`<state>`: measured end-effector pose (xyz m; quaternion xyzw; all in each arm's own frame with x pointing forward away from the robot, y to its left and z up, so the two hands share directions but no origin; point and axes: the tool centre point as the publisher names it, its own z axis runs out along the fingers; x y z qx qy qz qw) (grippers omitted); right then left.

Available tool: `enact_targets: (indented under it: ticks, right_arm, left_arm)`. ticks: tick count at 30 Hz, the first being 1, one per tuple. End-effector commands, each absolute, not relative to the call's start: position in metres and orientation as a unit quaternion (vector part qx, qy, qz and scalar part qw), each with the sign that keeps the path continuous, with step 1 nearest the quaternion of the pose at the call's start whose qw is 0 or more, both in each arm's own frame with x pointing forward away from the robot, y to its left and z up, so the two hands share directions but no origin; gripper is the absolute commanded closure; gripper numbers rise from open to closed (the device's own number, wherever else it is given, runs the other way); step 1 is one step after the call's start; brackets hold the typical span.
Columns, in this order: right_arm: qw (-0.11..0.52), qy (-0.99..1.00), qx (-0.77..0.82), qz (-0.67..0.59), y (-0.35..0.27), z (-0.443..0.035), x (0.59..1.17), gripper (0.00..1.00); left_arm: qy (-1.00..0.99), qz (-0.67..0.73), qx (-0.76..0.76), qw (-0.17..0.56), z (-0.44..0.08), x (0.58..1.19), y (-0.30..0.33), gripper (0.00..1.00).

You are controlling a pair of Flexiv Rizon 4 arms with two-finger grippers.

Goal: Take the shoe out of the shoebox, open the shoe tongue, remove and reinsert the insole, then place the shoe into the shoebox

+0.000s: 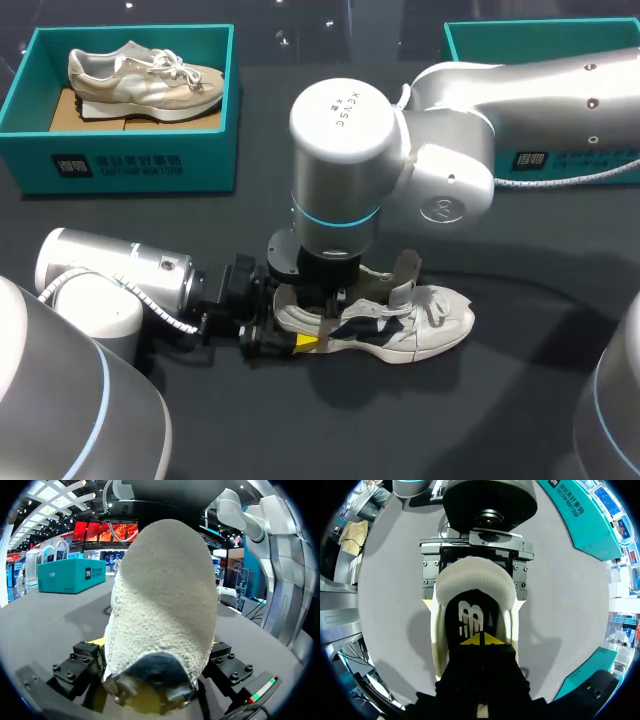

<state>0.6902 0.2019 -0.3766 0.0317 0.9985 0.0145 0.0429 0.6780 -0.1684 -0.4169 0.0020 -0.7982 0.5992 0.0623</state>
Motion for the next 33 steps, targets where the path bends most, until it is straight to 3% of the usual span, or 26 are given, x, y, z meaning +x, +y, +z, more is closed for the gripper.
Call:
enact_targets:
  ticks: [1, 7, 9, 13, 21, 30, 33]
  right_arm:
    - [0.042, 0.998, 0.039, 0.017, 0.195, -0.38, 0.691, 1.0]
    - [0.039, 0.997, 0.059, 0.012, 0.179, -0.381, 0.691, 1.0]
    - [0.037, 0.997, 0.067, 0.009, 0.173, -0.382, 0.691, 0.93]
    - [0.036, 0.996, 0.079, 0.01, 0.163, -0.384, 0.692, 0.91]
    - [0.03, 0.996, 0.087, 0.014, 0.154, -0.389, 0.695, 0.8]
    - [0.014, 0.997, 0.08, 0.018, 0.154, -0.401, 0.699, 0.6]
    - [0.004, 0.997, 0.075, 0.02, 0.156, -0.405, 0.699, 0.59]
  left_arm:
    - [-0.798, 0.599, 0.002, 0.062, -0.418, 0.678, -0.171, 1.0]
    - [-0.798, 0.599, 0.002, 0.062, -0.418, 0.678, -0.171, 1.0]
    - [-0.798, 0.599, 0.002, 0.062, -0.418, 0.678, -0.171, 1.0]
    - [-0.798, 0.599, 0.002, 0.062, -0.418, 0.678, -0.171, 1.0]
    - [-0.798, 0.599, 0.002, 0.062, -0.418, 0.678, -0.171, 1.0]
    - [-0.798, 0.599, 0.002, 0.062, -0.418, 0.678, -0.171, 1.0]
    - [-0.798, 0.599, 0.002, 0.062, -0.418, 0.678, -0.171, 1.0]
